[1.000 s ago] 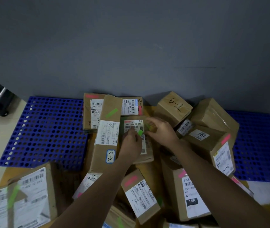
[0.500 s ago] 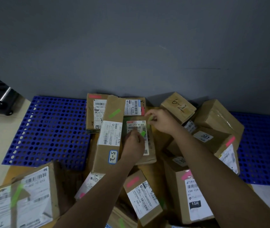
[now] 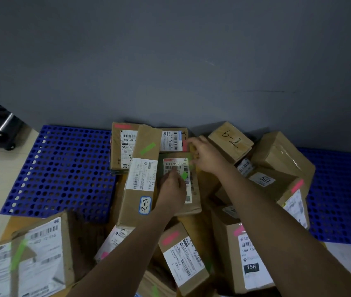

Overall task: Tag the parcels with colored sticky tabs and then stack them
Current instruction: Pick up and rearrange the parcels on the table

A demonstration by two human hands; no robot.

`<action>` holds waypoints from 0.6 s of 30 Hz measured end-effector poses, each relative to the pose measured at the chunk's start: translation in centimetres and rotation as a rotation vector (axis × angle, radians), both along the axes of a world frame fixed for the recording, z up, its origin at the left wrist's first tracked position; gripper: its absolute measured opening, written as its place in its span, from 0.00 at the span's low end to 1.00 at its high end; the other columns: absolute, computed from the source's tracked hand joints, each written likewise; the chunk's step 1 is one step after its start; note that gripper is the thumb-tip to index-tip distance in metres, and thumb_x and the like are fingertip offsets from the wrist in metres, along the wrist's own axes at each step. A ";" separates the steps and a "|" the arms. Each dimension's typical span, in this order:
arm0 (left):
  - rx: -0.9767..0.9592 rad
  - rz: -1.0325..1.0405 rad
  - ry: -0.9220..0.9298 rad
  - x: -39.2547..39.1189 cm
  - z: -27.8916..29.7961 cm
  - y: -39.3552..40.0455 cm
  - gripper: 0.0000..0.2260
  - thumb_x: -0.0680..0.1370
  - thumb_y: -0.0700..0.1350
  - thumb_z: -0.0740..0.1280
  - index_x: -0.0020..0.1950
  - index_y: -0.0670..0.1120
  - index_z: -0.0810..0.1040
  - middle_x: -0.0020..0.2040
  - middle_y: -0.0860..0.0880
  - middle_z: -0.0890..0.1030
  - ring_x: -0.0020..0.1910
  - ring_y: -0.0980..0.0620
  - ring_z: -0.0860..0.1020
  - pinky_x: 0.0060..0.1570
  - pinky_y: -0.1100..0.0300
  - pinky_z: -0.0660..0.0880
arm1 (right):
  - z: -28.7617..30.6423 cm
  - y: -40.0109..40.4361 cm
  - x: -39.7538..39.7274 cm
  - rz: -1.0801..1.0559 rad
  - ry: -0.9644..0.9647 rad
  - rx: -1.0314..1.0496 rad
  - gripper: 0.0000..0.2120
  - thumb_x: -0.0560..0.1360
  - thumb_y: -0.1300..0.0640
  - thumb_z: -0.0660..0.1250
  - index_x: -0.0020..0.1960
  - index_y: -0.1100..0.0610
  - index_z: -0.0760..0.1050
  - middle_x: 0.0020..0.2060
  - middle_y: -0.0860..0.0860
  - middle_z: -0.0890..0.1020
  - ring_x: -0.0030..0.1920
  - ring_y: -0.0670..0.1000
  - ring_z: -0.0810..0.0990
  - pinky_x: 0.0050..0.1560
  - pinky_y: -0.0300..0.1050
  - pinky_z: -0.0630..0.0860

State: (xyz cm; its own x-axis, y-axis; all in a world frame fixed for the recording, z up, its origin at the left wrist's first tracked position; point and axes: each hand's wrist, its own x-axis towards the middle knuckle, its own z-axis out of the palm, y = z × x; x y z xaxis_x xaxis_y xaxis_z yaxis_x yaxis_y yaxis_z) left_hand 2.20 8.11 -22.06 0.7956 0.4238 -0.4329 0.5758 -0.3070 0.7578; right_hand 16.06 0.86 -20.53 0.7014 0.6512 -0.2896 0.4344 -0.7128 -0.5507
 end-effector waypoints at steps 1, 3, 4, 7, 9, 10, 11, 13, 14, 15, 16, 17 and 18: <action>0.003 -0.001 -0.003 0.0 0.0 0.0 0.21 0.82 0.40 0.56 0.75 0.44 0.60 0.63 0.43 0.73 0.59 0.48 0.76 0.57 0.51 0.76 | 0.1 0.0 0.1 0.005 0.002 -0.004 0.29 0.71 0.66 0.71 0.68 0.50 0.68 0.63 0.49 0.70 0.59 0.50 0.74 0.60 0.48 0.75; 0.016 -0.004 -0.003 0.0 -0.2 0.0 0.20 0.82 0.40 0.57 0.74 0.43 0.61 0.63 0.43 0.73 0.59 0.48 0.76 0.58 0.51 0.76 | 0.1 0.0 0.2 0.026 -0.041 -0.014 0.23 0.71 0.64 0.72 0.62 0.52 0.72 0.60 0.49 0.71 0.57 0.49 0.73 0.58 0.45 0.74; 0.020 -0.005 -0.002 -0.1 -0.3 0.0 0.20 0.82 0.40 0.57 0.74 0.42 0.62 0.62 0.43 0.74 0.58 0.48 0.76 0.57 0.51 0.76 | 0.1 -0.2 0.1 0.043 -0.078 -0.029 0.18 0.71 0.63 0.72 0.58 0.53 0.74 0.58 0.49 0.71 0.56 0.48 0.72 0.57 0.43 0.73; 0.033 -0.008 -0.002 -0.1 -0.6 0.0 0.19 0.82 0.41 0.57 0.73 0.42 0.64 0.60 0.43 0.75 0.57 0.49 0.77 0.56 0.51 0.77 | -0.7 -0.8 -0.4 0.102 -0.158 -0.078 0.06 0.75 0.61 0.68 0.52 0.57 0.79 0.54 0.50 0.75 0.53 0.48 0.74 0.59 0.44 0.73; 0.039 -0.007 -0.006 -0.1 -0.7 0.0 0.19 0.82 0.41 0.56 0.73 0.42 0.64 0.60 0.44 0.75 0.56 0.50 0.77 0.56 0.53 0.77 | -1.3 -1.2 -1.1 0.107 -0.175 -0.050 0.08 0.77 0.61 0.65 0.54 0.58 0.80 0.54 0.52 0.77 0.53 0.49 0.76 0.60 0.46 0.73; 0.043 -0.007 -0.010 -0.1 -0.7 0.0 0.19 0.82 0.41 0.56 0.73 0.43 0.63 0.60 0.44 0.75 0.56 0.50 0.77 0.55 0.54 0.77 | -1.5 -1.4 -1.3 0.105 -0.186 -0.036 0.09 0.78 0.61 0.64 0.56 0.59 0.80 0.55 0.52 0.77 0.55 0.50 0.76 0.60 0.45 0.73; 0.041 -0.008 -0.010 -0.2 -0.6 0.0 0.19 0.82 0.41 0.56 0.73 0.43 0.63 0.60 0.45 0.75 0.56 0.50 0.77 0.55 0.55 0.77 | -1.6 -1.6 -1.6 0.112 -0.194 -0.031 0.10 0.78 0.61 0.64 0.57 0.58 0.80 0.57 0.52 0.77 0.56 0.50 0.76 0.61 0.45 0.72; 0.029 -0.005 -0.007 -0.2 -0.5 -0.1 0.20 0.82 0.41 0.56 0.75 0.44 0.60 0.62 0.45 0.74 0.58 0.49 0.76 0.58 0.52 0.76 | -1.7 -2.2 -2.1 0.163 -0.201 -0.051 0.11 0.79 0.59 0.62 0.57 0.57 0.80 0.60 0.51 0.74 0.58 0.51 0.75 0.60 0.48 0.73; 0.025 -0.003 -0.006 -0.2 -0.4 -0.1 0.21 0.82 0.41 0.56 0.75 0.45 0.60 0.62 0.44 0.74 0.58 0.49 0.76 0.58 0.51 0.76 | -1.7 -2.4 -2.3 0.200 -0.211 -0.072 0.11 0.79 0.57 0.62 0.58 0.57 0.79 0.62 0.51 0.72 0.59 0.52 0.73 0.60 0.49 0.72; 0.021 0.002 -0.005 -0.1 -0.4 0.0 0.21 0.82 0.41 0.56 0.75 0.44 0.60 0.62 0.44 0.74 0.59 0.48 0.76 0.59 0.50 0.76 | -1.6 -2.6 -2.5 0.237 -0.229 -0.101 0.12 0.80 0.56 0.61 0.60 0.56 0.78 0.64 0.51 0.71 0.61 0.53 0.71 0.60 0.50 0.72; 0.018 0.006 -0.002 -0.1 -0.4 0.0 0.21 0.82 0.41 0.56 0.75 0.44 0.60 0.62 0.44 0.74 0.59 0.48 0.76 0.59 0.49 0.76 | -1.4 -2.8 -2.7 0.269 -0.255 -0.130 0.13 0.80 0.55 0.60 0.62 0.56 0.77 0.65 0.50 0.69 0.63 0.53 0.68 0.62 0.50 0.71; 0.016 0.008 0.001 0.0 -0.3 0.0 0.21 0.82 0.41 0.56 0.75 0.43 0.60 0.62 0.43 0.74 0.60 0.47 0.76 0.59 0.49 0.76 | -1.1 -2.9 -2.8 0.293 -0.285 -0.158 0.14 0.80 0.54 0.59 0.63 0.55 0.76 0.66 0.50 0.68 0.64 0.53 0.66 0.63 0.51 0.69; 0.017 0.008 0.006 0.0 -0.3 0.0 0.20 0.82 0.41 0.56 0.75 0.43 0.61 0.62 0.43 0.74 0.60 0.47 0.76 0.59 0.49 0.76 | -0.7 -3.0 -2.8 0.311 -0.307 -0.187 0.16 0.81 0.53 0.59 0.65 0.55 0.75 0.67 0.50 0.67 0.65 0.52 0.64 0.64 0.51 0.67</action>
State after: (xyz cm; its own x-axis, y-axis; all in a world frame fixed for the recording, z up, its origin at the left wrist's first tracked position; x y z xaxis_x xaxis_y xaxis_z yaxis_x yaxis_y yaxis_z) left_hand 2.24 8.07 -22.33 0.7894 0.4373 -0.4308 0.5831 -0.3150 0.7488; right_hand 13.23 -2.14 -21.22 0.5527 0.8004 -0.2322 0.7655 -0.5977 -0.2381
